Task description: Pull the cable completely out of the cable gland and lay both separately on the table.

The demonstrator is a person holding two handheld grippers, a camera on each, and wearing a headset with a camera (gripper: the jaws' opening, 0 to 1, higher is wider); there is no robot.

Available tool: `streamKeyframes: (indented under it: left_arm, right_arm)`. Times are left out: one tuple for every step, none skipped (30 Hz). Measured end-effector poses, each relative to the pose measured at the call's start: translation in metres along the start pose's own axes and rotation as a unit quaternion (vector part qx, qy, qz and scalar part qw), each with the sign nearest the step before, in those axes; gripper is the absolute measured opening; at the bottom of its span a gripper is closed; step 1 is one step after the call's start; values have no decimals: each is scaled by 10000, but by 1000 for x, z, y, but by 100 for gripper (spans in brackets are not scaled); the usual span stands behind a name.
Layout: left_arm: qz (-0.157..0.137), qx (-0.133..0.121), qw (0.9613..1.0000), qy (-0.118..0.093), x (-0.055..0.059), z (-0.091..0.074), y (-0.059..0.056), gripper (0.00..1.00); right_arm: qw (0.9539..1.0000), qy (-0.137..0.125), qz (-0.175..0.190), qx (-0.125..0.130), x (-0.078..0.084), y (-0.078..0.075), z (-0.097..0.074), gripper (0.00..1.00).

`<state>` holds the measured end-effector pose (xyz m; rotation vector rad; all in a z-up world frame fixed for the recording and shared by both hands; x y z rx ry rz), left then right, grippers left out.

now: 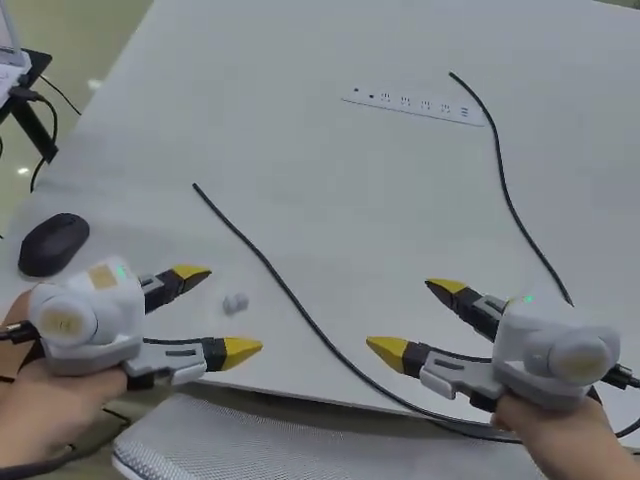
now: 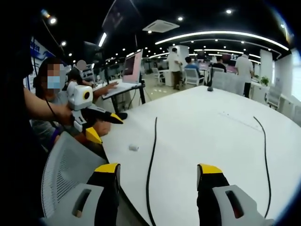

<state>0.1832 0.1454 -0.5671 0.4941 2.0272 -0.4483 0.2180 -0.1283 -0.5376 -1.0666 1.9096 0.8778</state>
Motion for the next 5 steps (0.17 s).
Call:
streamKeyframes:
  left_arm:
    - [3,0,10000,-2,0,0,0,73]
    - [3,8,10000,-21,-2,0,-1,73]
    - [0,10,10000,-27,-2,0,-1,73]
    - [-21,21,10000,-42,-3,0,-2,73]
    - [-40,22,10000,-22,-2,1,-2,73]
  right_arm:
    - [10000,17,-15,-8,1,1,0,67]
    - [10000,24,-33,-19,1,3,1,67]
    - [10000,32,-40,-24,2,4,1,67]
    - [10000,70,-42,-50,4,6,1,68]
    - [9999,96,-42,-50,5,7,1,68]
Point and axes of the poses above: the centre of the closed fingertips' face, and the gripper's own axes: z roughly forward along the fingers, y roughly to its left, x roughly out of its underside, the point moved 8 cm from there along -z, roughly backward along the fingers, and after that the axes turned 11 degrees about -x, right-handed, at the moved point
